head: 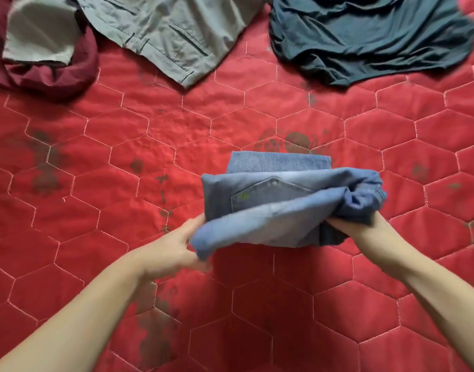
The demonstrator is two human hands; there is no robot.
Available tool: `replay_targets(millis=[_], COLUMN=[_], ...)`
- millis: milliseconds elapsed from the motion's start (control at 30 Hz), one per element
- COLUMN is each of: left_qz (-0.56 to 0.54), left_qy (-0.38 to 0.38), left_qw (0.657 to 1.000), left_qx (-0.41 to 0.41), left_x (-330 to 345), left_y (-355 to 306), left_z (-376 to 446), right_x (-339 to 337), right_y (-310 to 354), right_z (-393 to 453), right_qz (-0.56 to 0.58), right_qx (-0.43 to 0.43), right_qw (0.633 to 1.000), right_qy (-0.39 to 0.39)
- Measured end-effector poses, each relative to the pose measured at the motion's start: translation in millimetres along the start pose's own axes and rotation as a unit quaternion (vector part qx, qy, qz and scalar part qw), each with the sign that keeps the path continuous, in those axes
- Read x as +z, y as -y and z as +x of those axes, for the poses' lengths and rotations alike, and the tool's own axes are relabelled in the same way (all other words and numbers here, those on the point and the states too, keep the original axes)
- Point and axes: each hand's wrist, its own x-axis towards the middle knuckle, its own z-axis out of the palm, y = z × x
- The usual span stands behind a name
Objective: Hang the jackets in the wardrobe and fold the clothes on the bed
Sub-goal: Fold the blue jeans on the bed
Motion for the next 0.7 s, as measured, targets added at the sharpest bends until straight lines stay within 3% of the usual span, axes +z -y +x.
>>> replay_targets(millis=[33, 100, 200, 267, 367, 500, 700], left_qz=[0.090, 0.139, 0.055, -0.011, -0.073, 0.024, 0.043], left_qy=[-0.020, -0.108, -0.233, -0.300, -0.364, -0.417, -0.466], left_qw=[0.996, 0.983, 0.962, 0.943, 0.921, 0.909, 0.876], left_qx=[0.011, 0.046, 0.135, 0.146, 0.115, -0.017, -0.115], left_x=[-3, -4, 1, 1, -2, -9, -2], left_y=[-3, -12, -22, -28, -35, -28, -16], left_z=[4, 13, 35, 54, 84, 125, 142], right_x=[0, 0, -1, -4, -3, 13, 28], right_y=[-1, 1, 6, 11, 18, 5, -18], right_z=[8, 22, 39, 47, 58, 86, 104], right_qz=[0.016, 0.047, 0.046, 0.075, 0.109, -0.071, -0.135], right_qx=[0.008, 0.030, 0.031, 0.018, 0.000, 0.071, 0.141], right_qw=[1.000, 0.998, 0.998, 0.997, 0.993, 0.971, 0.949], right_qy=[0.020, 0.041, 0.042, 0.009, -0.045, -0.219, -0.247])
